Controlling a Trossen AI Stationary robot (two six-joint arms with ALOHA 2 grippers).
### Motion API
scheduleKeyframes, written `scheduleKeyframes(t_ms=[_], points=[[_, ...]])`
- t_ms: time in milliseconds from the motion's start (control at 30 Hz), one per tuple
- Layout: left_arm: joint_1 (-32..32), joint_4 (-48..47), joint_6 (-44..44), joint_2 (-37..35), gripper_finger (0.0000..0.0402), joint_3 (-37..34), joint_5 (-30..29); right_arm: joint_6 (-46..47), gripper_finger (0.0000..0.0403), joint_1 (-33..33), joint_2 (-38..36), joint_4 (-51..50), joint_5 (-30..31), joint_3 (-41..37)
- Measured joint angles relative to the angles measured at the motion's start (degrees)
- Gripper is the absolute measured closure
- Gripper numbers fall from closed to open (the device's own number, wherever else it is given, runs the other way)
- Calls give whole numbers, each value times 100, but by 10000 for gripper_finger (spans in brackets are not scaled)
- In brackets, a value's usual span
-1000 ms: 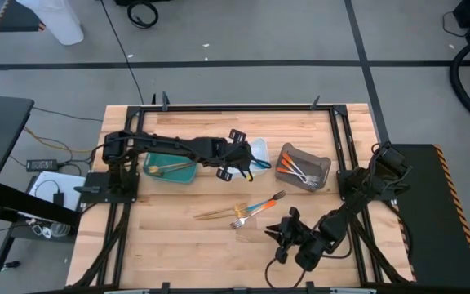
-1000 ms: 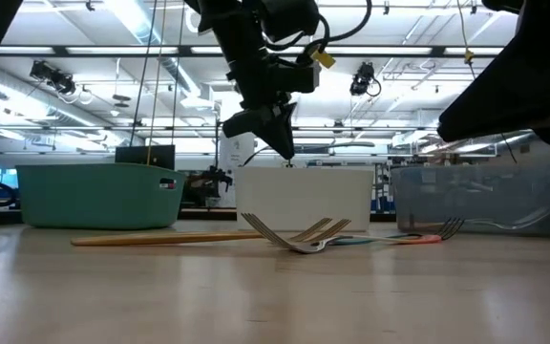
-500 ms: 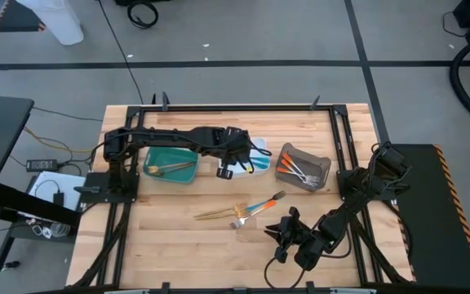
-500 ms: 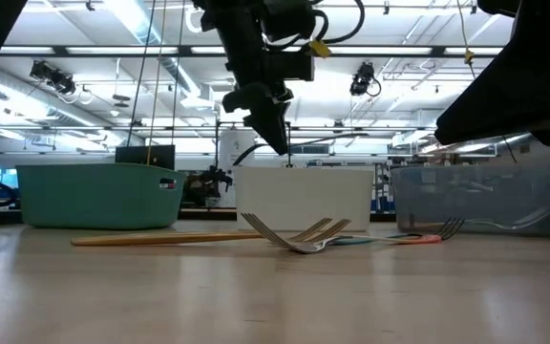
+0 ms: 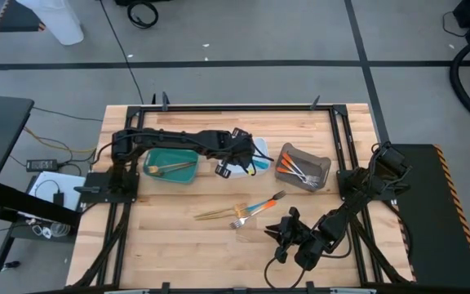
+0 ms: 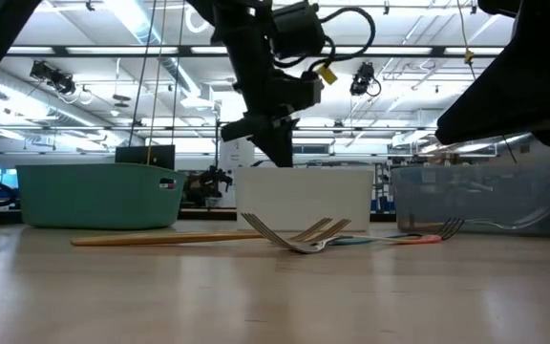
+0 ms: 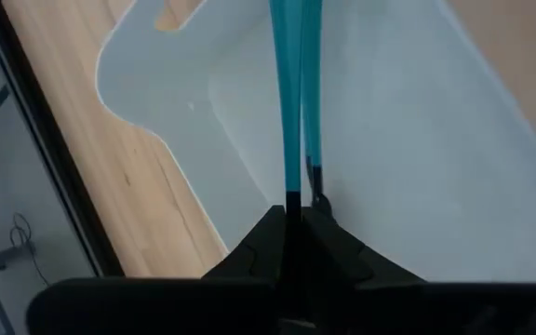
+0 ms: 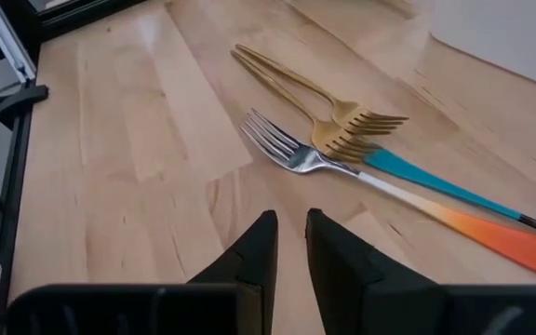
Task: Sort silverware by color (type)
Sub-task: Put the blue fork into the white bin, then put the gold fork into the green bin
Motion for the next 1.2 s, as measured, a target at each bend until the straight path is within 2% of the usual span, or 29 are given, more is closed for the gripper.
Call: scheduleKeyframes(t_ms=[267,500,667,833,1000,1200], points=[[76,8,-274,124,357,-5,14,-3,336,22,0,29,-11,-2],[-24,-43,-385,119,287,42,8,-10,336,22,-1,38,-9,-4],[-191,-367,-458,114,240,408,-203,-15,336,24,0,33,1,-4],[-543,-632,-884,9,242,639,-187,-126,337,92,-113,-398,-45,-4],[-922,-1042,-1678,-17,256,637,350,-72,337,207,-604,-1258,48,-2],[-1379,-1108,-2712,-19,259,637,518,-779,337,221,-967,-1994,13,0]])
